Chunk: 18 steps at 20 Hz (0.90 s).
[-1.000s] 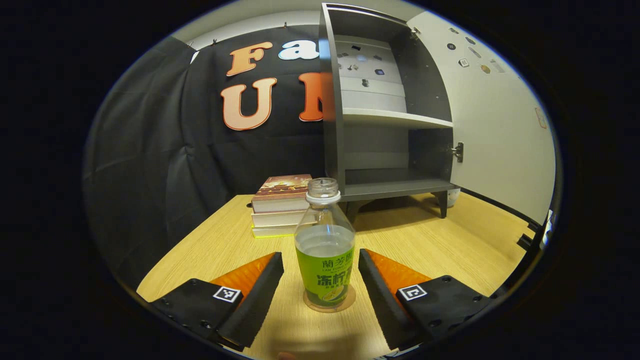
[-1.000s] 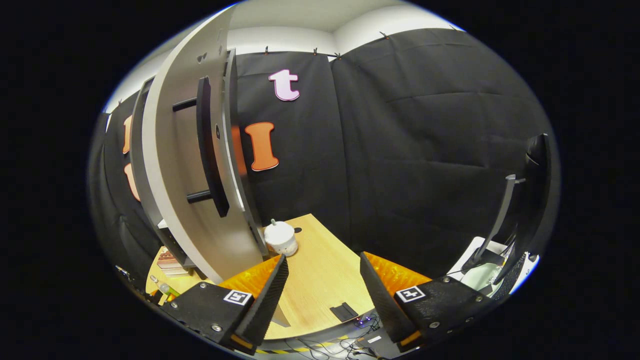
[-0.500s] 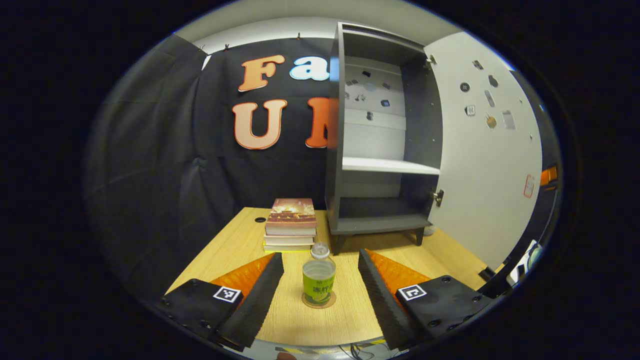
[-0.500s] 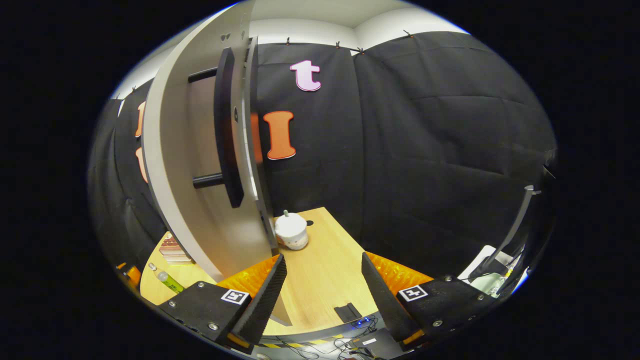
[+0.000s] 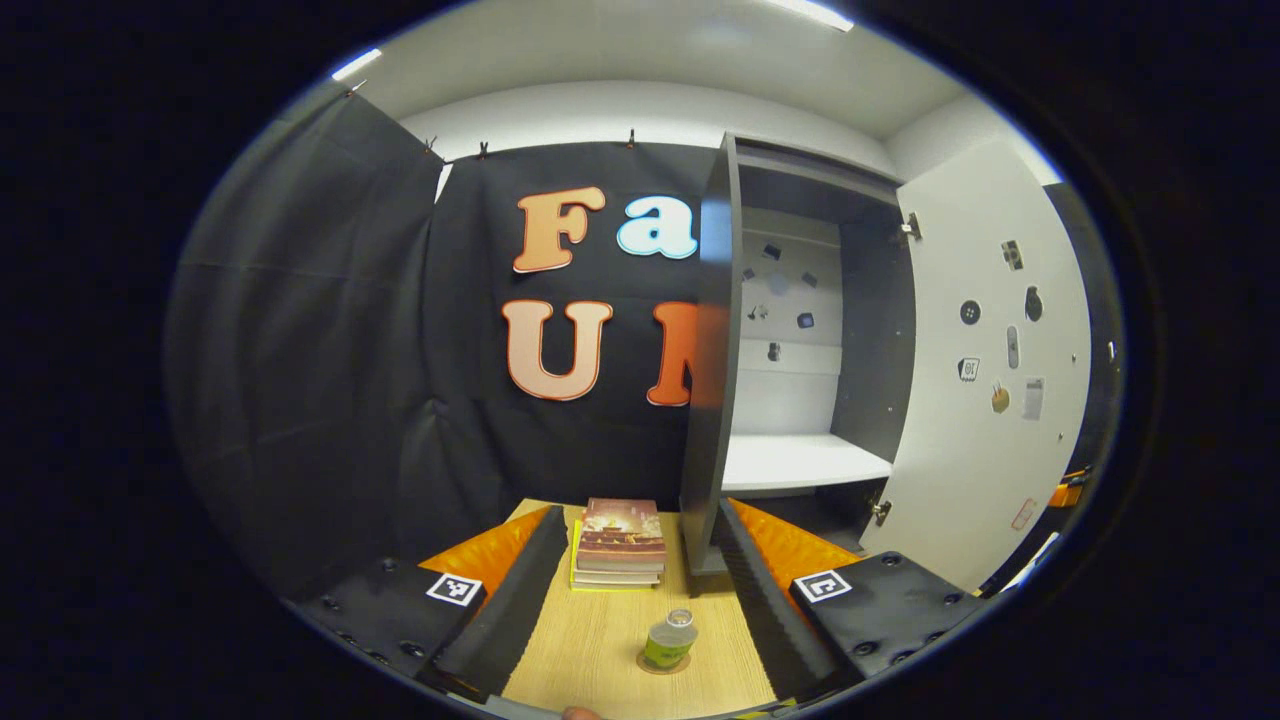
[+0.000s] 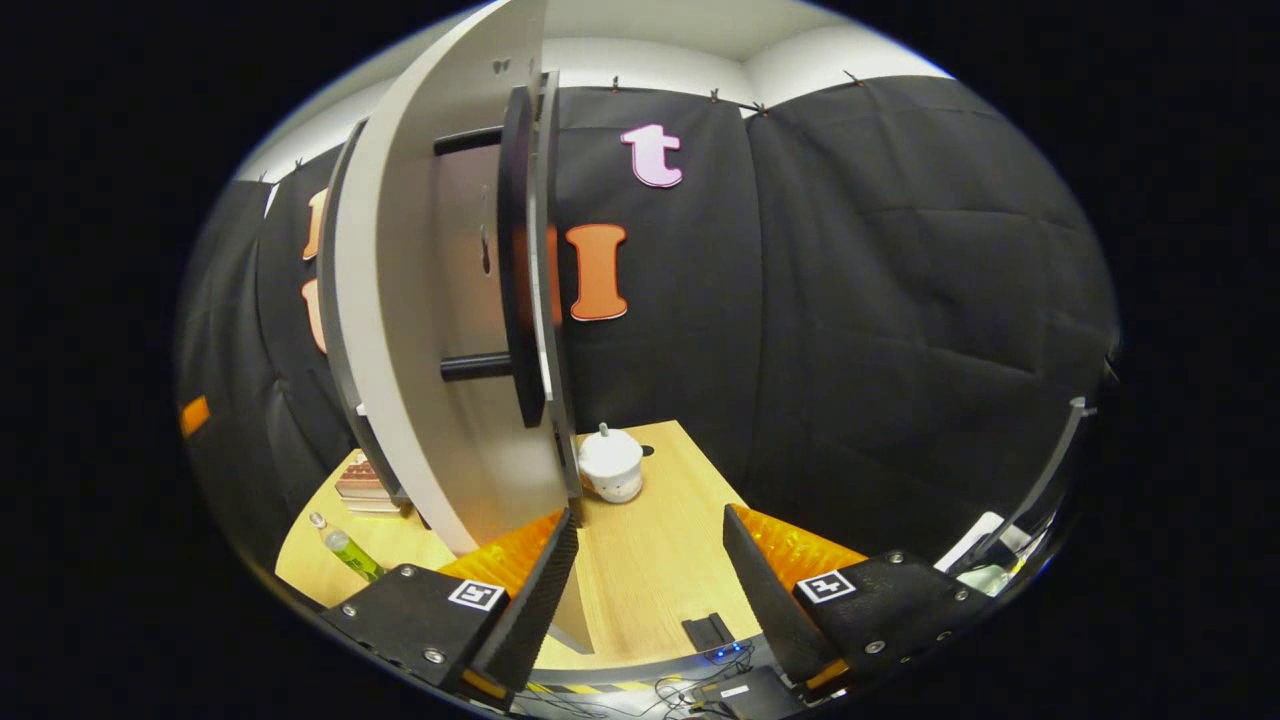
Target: Open the cabinet door with the right hand, grasp the bottle in the cabinet with the left hand and place it on the coaster, then close the cabinet door with the right hand.
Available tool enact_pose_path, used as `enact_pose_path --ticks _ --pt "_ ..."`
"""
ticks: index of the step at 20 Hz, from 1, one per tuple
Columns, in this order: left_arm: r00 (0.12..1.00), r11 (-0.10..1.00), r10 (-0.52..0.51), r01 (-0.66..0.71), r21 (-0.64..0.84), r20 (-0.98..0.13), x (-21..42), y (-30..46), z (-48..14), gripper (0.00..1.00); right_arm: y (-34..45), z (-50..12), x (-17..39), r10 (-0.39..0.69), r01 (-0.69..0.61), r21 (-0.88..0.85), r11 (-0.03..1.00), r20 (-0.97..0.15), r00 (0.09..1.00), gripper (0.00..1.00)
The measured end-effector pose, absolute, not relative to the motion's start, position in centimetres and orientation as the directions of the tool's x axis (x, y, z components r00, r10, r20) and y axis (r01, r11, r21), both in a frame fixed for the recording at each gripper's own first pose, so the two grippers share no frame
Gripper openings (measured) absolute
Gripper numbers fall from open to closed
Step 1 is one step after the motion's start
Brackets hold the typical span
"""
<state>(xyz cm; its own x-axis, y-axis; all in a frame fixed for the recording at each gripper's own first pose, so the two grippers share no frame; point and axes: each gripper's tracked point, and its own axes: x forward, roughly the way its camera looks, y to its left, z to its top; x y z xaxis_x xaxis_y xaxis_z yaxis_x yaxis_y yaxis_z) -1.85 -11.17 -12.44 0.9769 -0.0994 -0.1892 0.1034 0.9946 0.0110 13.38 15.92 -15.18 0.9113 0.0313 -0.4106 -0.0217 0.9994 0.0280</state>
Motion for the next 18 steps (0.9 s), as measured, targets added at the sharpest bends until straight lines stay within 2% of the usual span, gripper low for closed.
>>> enact_pose_path --ticks 1,4,7,8,9,10,11,12,14,16,17,18 --pt "0.979 0.995 -0.099 0.100 -0.005 -0.180 -1.8 -10.9 -11.5 0.96 16.0 -15.2 13.5 0.036 -0.028 0.026 0.999 -0.410 0.911 0.90" --pt "0.986 0.996 -0.089 0.084 -0.035 -0.144 -1.5 -9.5 -8.9 0.96 17.0 -15.3 13.3 0.071 -0.059 0.043 0.997 -0.414 0.908 0.90" --pt "0.993 0.998 -0.055 0.056 0.003 -0.102 -0.9 -7.4 -6.8 0.98 18.3 -15.3 13.2 0.119 -0.108 0.050 0.993 -0.416 0.901 0.90" --pt "0.995 0.999 -0.045 0.046 0.015 -0.087 -1.0 -6.9 -6.2 0.95 18.7 -15.3 13.3 0.137 -0.128 0.051 0.991 -0.415 0.899 0.90" --pt "0.997 0.999 -0.036 0.037 0.021 -0.074 -1.0 -6.3 -5.5 1.00 19.1 -15.4 13.2 0.155 -0.146 0.054 0.988 -0.415 0.897 0.90" --pt "0.997 0.999 -0.031 0.033 0.019 -0.071 -0.8 -6.0 -5.3 0.94 19.5 -15.4 13.4 0.175 -0.165 0.059 0.984 -0.416 0.893 0.90" --pt "0.997 0.999 -0.032 0.034 0.015 -0.074 -0.7 -5.7 -5.3 0.94 20.1 -15.4 13.5 0.197 -0.187 0.066 0.980 -0.418 0.887 0.90" --pt "0.997 0.999 -0.032 0.033 0.010 -0.075 -0.8 -5.5 -5.2 1.00 20.7 -15.4 13.5 0.219 -0.210 0.069 0.975 -0.419 0.881 0.90" --pt "0.997 1.000 -0.027 0.028 0.008 -0.069 -0.4 -4.7 -4.5 0.94 21.9 -15.3 13.5 0.258 -0.251 0.072 0.965 -0.414 0.873 0.91" --pt "0.998 1.000 -0.014 0.015 0.016 -0.056 -0.2 -3.7 -3.8 0.94 22.6 -15.2 13.7 0.283 -0.271 0.089 0.958 -0.407 0.868 0.90" --pt "0.999 1.000 -0.010 0.011 0.018 -0.048 -0.1 -3.3 -3.5 1.00 23.1 -15.2 13.9 0.289 -0.274 0.095 0.957 -0.403 0.869 0.90" --pt "0.999 1.000 -0.006 0.007 0.020 -0.044 0.1 -2.9 -3.2 0.94 23.6 -15.0 14.2 0.291 -0.274 0.101 0.956 -0.397 0.870 0.91"
